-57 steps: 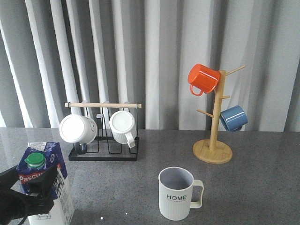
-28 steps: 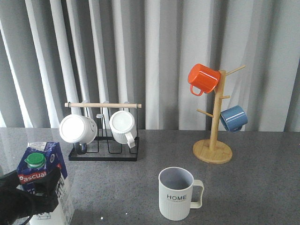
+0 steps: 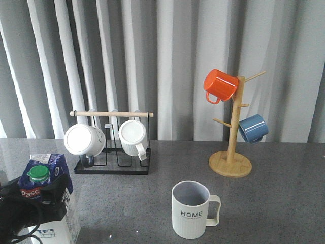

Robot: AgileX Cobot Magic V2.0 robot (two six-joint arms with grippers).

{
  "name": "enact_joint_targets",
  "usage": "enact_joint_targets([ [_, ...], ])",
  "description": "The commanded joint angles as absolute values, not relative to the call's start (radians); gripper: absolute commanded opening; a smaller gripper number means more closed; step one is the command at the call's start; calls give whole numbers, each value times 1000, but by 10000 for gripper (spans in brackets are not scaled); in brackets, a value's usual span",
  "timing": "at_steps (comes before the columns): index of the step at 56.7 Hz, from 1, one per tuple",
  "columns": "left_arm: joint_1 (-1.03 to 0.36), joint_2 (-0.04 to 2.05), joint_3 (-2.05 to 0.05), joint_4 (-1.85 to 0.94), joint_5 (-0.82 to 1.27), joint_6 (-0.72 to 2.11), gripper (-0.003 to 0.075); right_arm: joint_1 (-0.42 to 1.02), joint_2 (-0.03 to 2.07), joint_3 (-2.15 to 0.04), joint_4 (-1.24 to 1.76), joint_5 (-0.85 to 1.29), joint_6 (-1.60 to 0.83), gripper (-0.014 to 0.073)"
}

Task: Place milk next to cup
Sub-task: 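Lift the milk carton with the left gripper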

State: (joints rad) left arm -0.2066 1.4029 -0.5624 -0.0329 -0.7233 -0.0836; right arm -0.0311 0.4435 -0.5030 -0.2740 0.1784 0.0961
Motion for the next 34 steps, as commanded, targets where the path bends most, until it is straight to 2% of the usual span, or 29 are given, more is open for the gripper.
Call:
enact_joint_targets([
  [1,-211,1382,-595,-40,-798,-63,557,-37,448,-529,-286,108,93,-6],
  [34,-210,1411,-594,-41,-798,-65,557,-37,448,-529,-286,108,93,-6],
])
